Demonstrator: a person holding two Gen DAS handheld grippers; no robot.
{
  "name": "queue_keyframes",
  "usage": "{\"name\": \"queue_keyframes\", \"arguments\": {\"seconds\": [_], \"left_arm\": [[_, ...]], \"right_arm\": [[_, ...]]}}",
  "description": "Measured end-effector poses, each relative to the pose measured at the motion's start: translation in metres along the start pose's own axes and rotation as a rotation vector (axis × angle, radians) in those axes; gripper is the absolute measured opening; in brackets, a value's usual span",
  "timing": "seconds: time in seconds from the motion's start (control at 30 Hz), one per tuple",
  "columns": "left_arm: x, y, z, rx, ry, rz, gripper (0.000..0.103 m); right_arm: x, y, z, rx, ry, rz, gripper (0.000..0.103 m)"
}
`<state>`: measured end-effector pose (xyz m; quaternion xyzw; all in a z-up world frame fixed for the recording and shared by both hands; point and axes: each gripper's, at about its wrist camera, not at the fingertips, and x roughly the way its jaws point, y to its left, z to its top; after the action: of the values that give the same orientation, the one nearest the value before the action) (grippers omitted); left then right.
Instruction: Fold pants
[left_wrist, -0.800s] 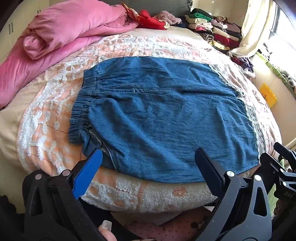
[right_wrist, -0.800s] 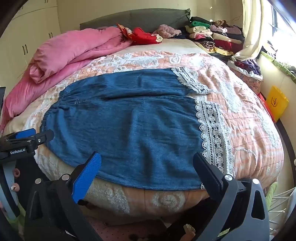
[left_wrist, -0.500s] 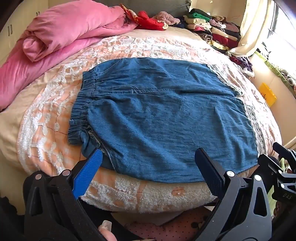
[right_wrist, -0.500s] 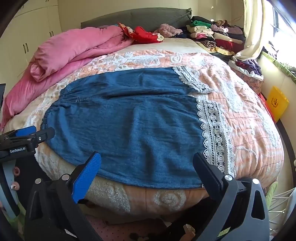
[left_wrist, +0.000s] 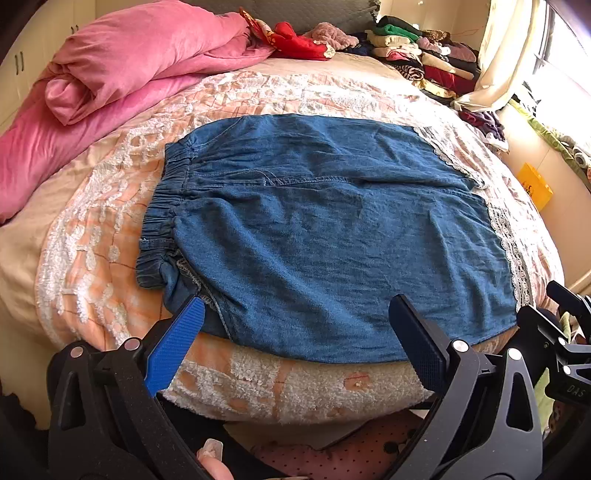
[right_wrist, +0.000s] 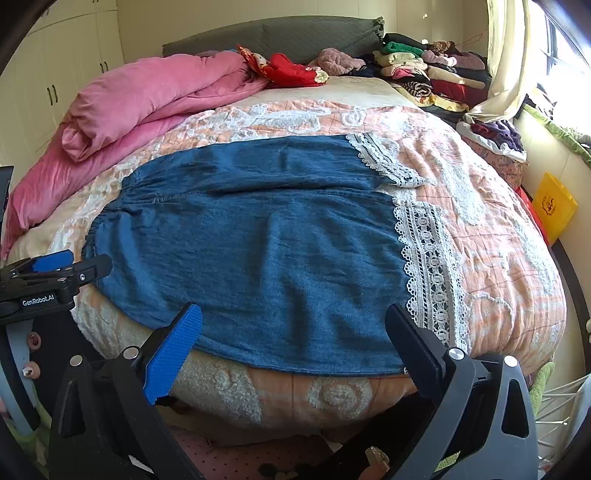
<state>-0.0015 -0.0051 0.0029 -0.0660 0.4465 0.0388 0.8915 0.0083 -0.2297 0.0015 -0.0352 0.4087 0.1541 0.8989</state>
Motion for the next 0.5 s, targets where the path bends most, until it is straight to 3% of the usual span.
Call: {"name": "queue_keyframes", "arguments": {"seconds": [0.5], "left_arm": [[0.0007,-0.0002,-0.0009,0.001,0.0,0.001,0.094]], "right_arm": [[0.0011,0.0,-0.0005,0.0,0.004,-0.004,0.099]]}}
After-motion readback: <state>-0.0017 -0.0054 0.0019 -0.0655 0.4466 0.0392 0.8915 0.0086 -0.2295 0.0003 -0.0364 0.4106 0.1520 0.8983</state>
